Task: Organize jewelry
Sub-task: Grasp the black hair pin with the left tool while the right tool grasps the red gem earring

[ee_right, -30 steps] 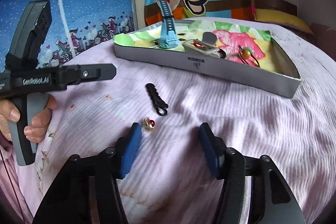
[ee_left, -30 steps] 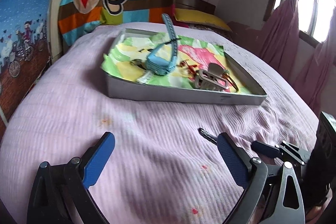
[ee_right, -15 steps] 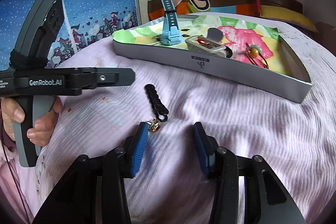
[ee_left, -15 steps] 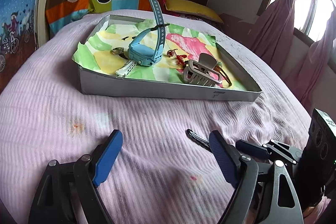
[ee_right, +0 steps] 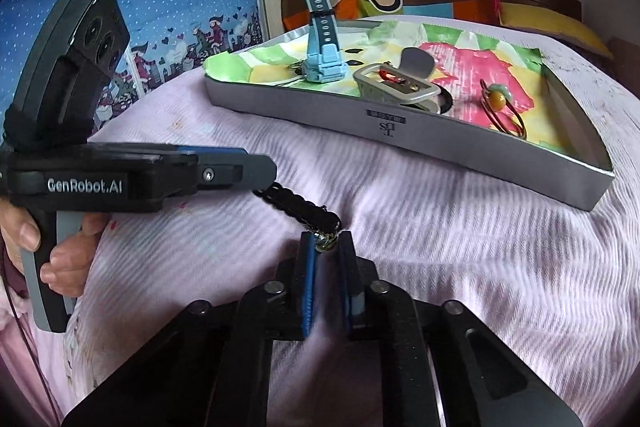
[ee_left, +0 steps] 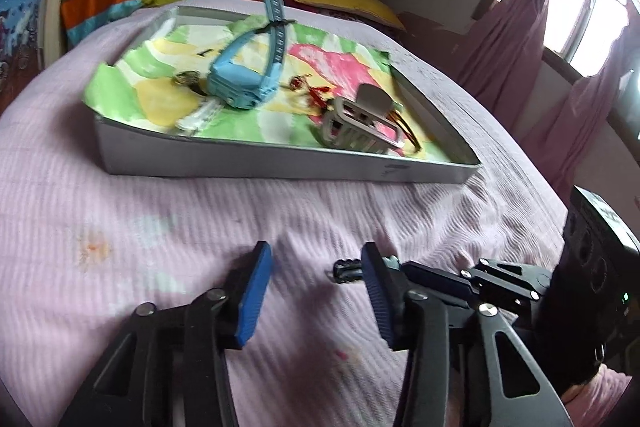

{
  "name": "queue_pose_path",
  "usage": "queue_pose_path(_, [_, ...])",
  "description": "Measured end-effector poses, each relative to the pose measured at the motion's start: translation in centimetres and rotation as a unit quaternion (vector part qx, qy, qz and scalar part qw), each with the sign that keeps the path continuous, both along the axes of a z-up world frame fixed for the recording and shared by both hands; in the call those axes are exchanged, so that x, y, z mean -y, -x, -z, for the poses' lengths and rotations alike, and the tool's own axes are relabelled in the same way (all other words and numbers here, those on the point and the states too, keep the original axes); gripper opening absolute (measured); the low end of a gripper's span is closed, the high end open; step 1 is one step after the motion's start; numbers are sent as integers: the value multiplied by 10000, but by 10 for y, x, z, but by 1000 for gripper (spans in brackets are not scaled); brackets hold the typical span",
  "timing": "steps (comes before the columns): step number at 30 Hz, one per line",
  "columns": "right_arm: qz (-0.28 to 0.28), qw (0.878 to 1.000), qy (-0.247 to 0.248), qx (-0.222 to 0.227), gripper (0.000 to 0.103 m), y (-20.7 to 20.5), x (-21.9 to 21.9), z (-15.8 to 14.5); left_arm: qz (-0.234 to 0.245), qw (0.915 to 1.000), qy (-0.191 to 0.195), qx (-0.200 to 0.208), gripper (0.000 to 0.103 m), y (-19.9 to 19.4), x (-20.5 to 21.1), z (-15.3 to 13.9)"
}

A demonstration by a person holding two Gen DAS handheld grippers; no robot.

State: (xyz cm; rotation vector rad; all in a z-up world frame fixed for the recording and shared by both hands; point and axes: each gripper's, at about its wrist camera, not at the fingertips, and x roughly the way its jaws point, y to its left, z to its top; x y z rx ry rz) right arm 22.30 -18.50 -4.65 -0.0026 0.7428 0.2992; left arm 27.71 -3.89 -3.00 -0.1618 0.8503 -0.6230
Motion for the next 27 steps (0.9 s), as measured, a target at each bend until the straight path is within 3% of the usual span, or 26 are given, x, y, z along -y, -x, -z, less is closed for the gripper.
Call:
queue_pose_path(6, [194, 9997, -145, 43, 5, 2, 9, 2, 417, 9991, -25, -45, 30, 1, 13, 3])
queue_pose_path(12, [268, 9993, -279, 8, 4, 1, 14, 5, 663, 9974, -293, -15, 20, 4, 27, 7])
queue_pose_path(15, [229, 9992, -324, 9, 4, 2, 14, 5, 615, 9975, -344, -2, 12, 5, 28, 8])
queue_pose_path(27, [-79, 9992, -301, -263, 5, -9, 5, 8, 354, 9989, -320, 42, 6, 8, 19, 11])
